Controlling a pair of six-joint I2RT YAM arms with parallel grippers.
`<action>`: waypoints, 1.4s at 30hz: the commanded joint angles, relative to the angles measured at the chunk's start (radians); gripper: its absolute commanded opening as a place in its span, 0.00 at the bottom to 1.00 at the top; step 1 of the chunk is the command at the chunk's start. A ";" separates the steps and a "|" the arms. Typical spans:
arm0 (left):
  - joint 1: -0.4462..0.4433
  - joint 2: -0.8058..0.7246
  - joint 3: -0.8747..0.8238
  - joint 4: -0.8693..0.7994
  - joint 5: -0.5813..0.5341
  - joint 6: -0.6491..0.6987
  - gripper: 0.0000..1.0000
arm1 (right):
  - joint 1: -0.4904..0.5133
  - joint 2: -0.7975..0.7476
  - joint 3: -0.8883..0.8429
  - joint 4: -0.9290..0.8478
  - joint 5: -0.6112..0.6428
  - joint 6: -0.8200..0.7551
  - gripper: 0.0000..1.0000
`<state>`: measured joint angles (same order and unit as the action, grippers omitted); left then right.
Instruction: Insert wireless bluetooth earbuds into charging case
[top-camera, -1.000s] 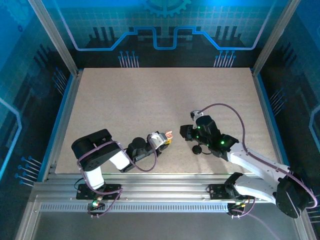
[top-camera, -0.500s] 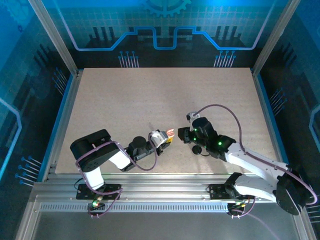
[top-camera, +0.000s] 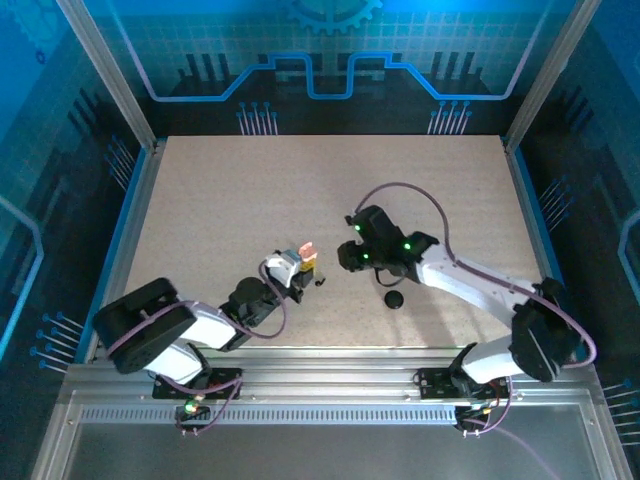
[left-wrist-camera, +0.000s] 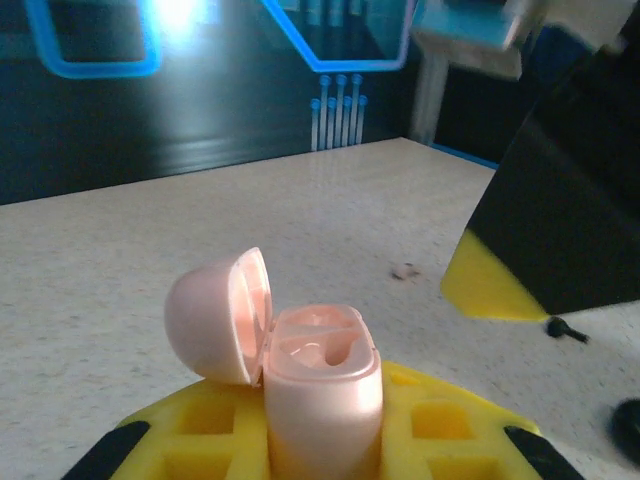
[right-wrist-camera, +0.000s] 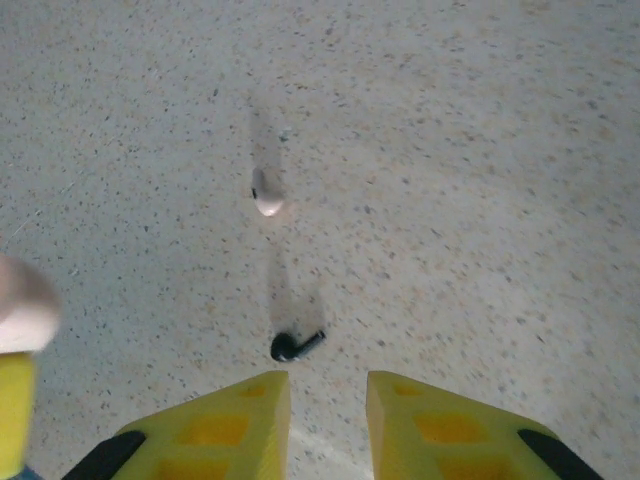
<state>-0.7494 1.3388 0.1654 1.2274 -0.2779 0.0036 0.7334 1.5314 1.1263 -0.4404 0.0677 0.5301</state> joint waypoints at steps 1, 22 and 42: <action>0.043 -0.185 0.014 -0.276 -0.073 -0.055 0.18 | 0.014 0.137 0.131 -0.119 -0.031 -0.059 0.27; 0.223 -0.695 0.003 -0.813 -0.098 -0.094 0.19 | 0.069 0.767 0.725 -0.311 -0.059 -0.193 0.37; 0.224 -0.691 0.015 -0.833 -0.077 -0.088 0.20 | 0.045 0.690 0.591 -0.400 0.075 -0.112 0.16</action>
<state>-0.5327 0.6533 0.1783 0.4019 -0.3626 -0.0799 0.7944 2.2620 1.7912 -0.7650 0.1024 0.3779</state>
